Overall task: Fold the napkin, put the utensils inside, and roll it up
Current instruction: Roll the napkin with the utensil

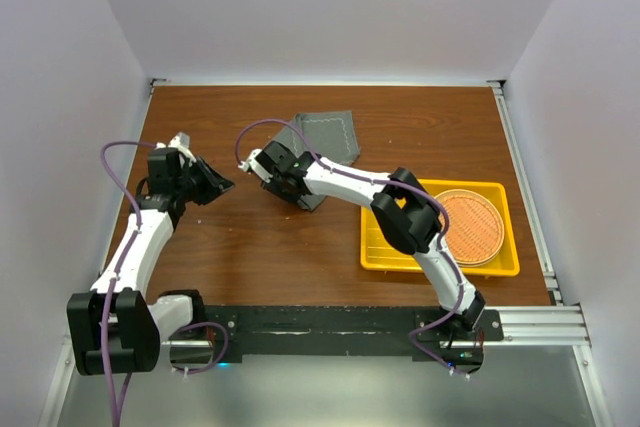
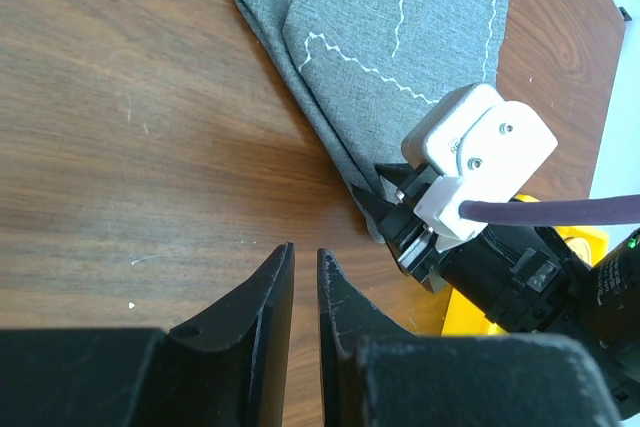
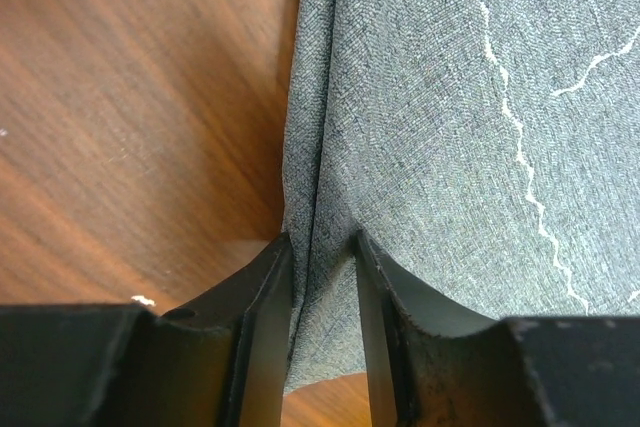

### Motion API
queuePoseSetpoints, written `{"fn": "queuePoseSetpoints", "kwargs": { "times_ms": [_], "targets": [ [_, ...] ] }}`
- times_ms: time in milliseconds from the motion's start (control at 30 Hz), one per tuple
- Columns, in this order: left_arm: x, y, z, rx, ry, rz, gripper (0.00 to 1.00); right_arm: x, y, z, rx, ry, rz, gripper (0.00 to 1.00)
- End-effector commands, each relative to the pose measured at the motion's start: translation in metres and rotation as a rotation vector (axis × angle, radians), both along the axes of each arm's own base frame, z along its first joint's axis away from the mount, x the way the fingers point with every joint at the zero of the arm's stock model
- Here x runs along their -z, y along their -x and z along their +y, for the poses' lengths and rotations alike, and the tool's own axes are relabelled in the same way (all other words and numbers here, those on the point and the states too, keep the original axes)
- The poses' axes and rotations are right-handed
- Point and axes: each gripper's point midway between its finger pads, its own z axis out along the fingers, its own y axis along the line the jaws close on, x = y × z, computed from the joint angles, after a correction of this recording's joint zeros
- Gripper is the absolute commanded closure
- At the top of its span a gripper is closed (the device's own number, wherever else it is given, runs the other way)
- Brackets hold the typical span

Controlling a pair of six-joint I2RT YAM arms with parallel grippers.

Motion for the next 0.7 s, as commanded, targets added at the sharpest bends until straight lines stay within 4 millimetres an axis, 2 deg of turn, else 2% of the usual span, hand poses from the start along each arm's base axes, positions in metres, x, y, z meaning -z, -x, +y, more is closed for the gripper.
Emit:
{"fn": "queuePoseSetpoints", "kwargs": {
  "times_ms": [0,133,167,300,567,667],
  "targets": [
    [-0.006,-0.002,0.002,-0.026,0.015,-0.038,0.80,0.026,0.001,-0.011,0.011,0.065,0.002,0.62],
    [-0.006,-0.001,0.002,-0.034,0.019,-0.040,0.80,0.020,-0.002,-0.014,0.033,0.082,-0.034,0.62],
    [-0.007,-0.001,0.003,-0.037,0.018,-0.041,0.80,0.018,-0.003,-0.013,0.035,0.079,-0.040,0.68],
    [-0.009,-0.001,0.003,-0.036,0.017,-0.045,0.80,0.003,-0.004,-0.009,0.033,0.067,-0.063,0.68],
    [-0.009,0.000,0.004,-0.038,0.012,-0.046,0.80,-0.043,-0.005,0.004,0.024,0.003,-0.122,0.56],
    [-0.008,0.001,0.004,-0.038,0.010,-0.044,0.80,-0.048,-0.007,0.006,0.028,-0.008,-0.133,0.50]
  ]
}}
